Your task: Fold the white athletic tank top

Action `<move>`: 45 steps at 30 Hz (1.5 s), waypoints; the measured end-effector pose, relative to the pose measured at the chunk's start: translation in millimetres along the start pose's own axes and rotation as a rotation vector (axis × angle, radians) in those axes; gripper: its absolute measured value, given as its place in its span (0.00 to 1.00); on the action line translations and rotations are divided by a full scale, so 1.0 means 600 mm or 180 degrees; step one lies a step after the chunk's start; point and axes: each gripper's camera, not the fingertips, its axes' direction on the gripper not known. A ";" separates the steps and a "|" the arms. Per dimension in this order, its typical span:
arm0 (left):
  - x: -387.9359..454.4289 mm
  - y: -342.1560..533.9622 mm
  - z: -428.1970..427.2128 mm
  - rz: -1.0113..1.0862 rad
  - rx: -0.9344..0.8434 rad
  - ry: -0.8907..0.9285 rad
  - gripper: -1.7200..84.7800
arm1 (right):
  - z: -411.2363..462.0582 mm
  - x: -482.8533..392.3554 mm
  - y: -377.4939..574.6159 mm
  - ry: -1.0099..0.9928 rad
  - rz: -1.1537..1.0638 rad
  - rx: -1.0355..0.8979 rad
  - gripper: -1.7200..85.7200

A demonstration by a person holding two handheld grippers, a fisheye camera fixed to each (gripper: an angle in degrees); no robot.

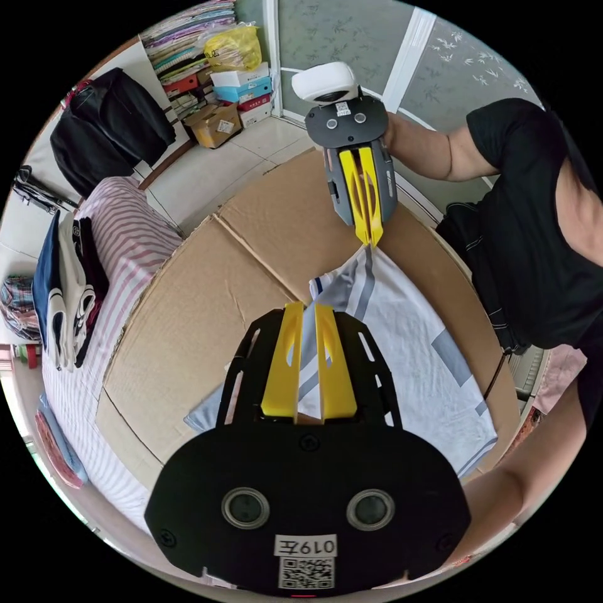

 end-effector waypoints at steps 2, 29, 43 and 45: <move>-0.016 -0.010 0.012 0.0032 -0.0165 0.0030 0.03 | 0.001 0.000 0.001 0.0007 0.0017 0.0009 0.01; -0.113 -0.047 0.032 0.0064 -0.0335 0.0295 0.03 | -0.001 0.006 0.035 0.0025 0.0165 0.0171 0.01; -0.141 -0.023 0.033 -0.0136 -0.0014 0.0515 0.03 | -0.006 0.033 0.079 -0.0304 0.0433 0.0380 0.03; -0.142 -0.023 0.039 -0.0157 -0.0041 0.0521 0.03 | -0.006 0.035 0.082 -0.0369 0.0441 0.0429 0.07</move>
